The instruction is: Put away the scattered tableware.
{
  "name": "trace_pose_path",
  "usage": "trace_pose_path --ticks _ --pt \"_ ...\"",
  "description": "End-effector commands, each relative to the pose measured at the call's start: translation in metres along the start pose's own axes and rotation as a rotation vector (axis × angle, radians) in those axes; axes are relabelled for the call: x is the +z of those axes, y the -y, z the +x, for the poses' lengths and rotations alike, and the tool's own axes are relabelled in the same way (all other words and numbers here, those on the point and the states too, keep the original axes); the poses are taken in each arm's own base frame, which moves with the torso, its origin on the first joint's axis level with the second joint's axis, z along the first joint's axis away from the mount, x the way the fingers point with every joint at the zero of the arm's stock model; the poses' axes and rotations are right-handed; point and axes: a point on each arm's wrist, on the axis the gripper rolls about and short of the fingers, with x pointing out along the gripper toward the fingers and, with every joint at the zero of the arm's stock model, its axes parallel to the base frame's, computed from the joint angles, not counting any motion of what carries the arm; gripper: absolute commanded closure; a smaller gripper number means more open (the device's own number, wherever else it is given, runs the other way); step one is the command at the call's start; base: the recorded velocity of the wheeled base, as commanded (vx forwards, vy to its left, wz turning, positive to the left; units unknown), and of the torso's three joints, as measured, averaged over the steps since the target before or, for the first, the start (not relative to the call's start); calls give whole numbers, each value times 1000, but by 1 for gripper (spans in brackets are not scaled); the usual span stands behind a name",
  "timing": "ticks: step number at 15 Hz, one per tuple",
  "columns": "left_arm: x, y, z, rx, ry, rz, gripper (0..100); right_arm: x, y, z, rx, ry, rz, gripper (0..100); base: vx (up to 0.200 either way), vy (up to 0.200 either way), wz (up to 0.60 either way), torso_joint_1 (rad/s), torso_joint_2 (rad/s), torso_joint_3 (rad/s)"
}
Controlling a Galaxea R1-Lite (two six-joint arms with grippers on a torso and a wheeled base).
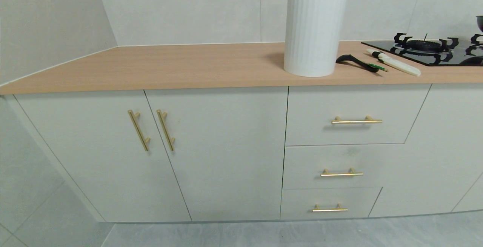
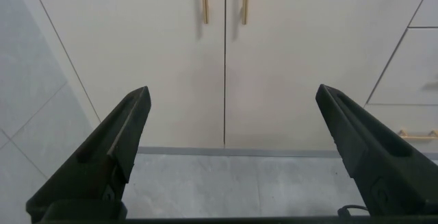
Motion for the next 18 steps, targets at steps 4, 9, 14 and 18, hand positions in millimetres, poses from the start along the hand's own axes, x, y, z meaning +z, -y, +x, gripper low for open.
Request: trace_pose_path --ticks 4,9,14,18 --pt "0 0 0 1 -2 0 0 27 0 79 134 -498 25 0 0 0 0 0 0 0" --pt "0 0 0 2 -2 0 0 36 -8 162 206 -672 17 0 0 0 0 0 0 0" --pt "0 0 0 1 0 0 0 44 -14 232 257 -717 10 0 0 0 0 0 0 0" --pt "0 0 0 2 0 0 0 16 -19 264 273 -788 -14 0 0 0 0 0 0 0"
